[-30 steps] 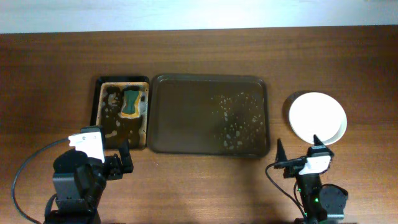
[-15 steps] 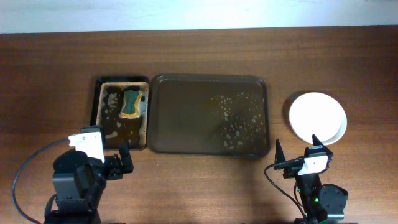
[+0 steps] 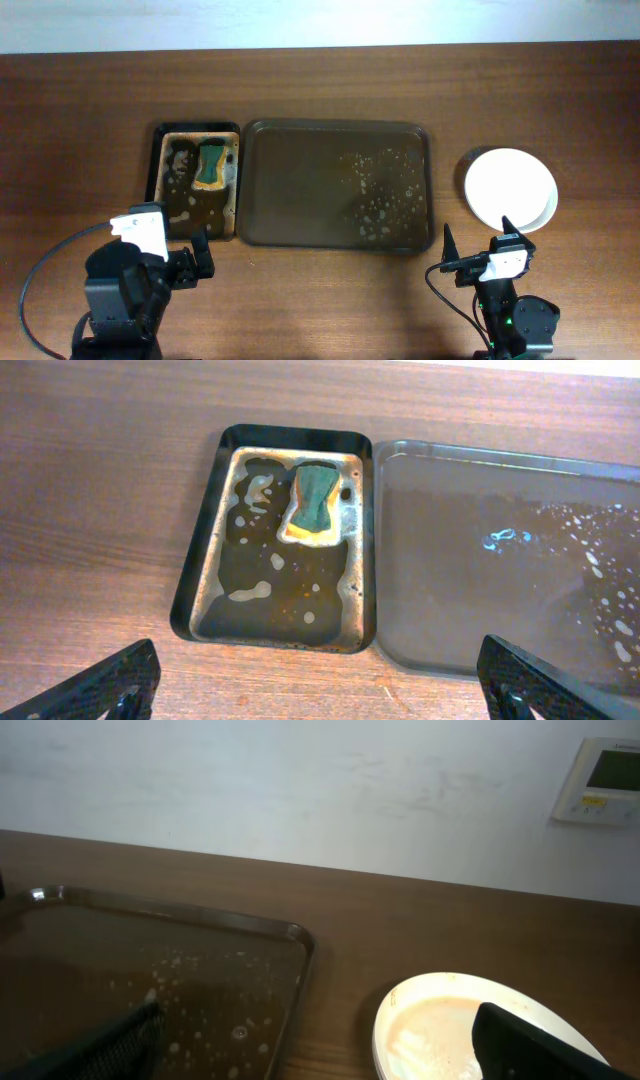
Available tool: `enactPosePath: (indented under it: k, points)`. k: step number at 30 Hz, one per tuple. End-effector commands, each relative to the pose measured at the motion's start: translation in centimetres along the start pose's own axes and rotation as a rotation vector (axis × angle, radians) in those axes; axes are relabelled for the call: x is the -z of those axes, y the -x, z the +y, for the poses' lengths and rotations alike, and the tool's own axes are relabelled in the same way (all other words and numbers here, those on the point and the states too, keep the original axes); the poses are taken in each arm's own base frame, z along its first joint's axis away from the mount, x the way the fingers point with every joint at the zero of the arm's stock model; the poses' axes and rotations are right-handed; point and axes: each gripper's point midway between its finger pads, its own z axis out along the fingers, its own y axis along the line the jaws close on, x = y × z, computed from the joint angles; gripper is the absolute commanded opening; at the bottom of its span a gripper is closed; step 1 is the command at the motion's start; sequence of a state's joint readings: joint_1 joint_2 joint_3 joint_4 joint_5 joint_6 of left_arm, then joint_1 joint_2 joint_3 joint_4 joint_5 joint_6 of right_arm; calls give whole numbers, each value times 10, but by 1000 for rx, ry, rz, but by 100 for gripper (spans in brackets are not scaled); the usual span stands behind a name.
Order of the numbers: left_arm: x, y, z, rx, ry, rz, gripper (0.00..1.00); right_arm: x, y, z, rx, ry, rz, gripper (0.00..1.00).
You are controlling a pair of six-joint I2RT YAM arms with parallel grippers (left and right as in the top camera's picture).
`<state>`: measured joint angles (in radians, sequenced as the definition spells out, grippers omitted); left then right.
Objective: Clean dirty plates on tray and stack at the side
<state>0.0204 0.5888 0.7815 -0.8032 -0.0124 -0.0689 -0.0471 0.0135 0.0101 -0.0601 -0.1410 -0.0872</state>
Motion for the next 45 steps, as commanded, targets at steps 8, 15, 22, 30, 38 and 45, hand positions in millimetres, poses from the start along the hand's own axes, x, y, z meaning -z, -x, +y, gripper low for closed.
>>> enactPosePath:
  k: [8, 15, 22, 30, 38, 45]
  points:
    - [1, -4, 3, -15, 12, -25, 100, 0, -1, 2, 6, 15, -3, 98]
    - [-21, -22, 2, -11, -13, -288, 100, 0, -1, 2, 6, 15, -3, 98]
    - [-30, -20, 2, -7, -29, -562, 100, 0, -1, 2, 6, 15, -3, 98]
    - [-25, -10, 3, -123, 12, -720, 100, 0, -1, 2, 6, 15, -3, 98]
    - [-52, -48, 2, -92, -18, -531, 100, 0, -1, 2, 6, 15, -3, 98]
    - [-52, -48, 2, -92, -18, -531, 100, 0, -1, 2, 6, 15, -3, 98]
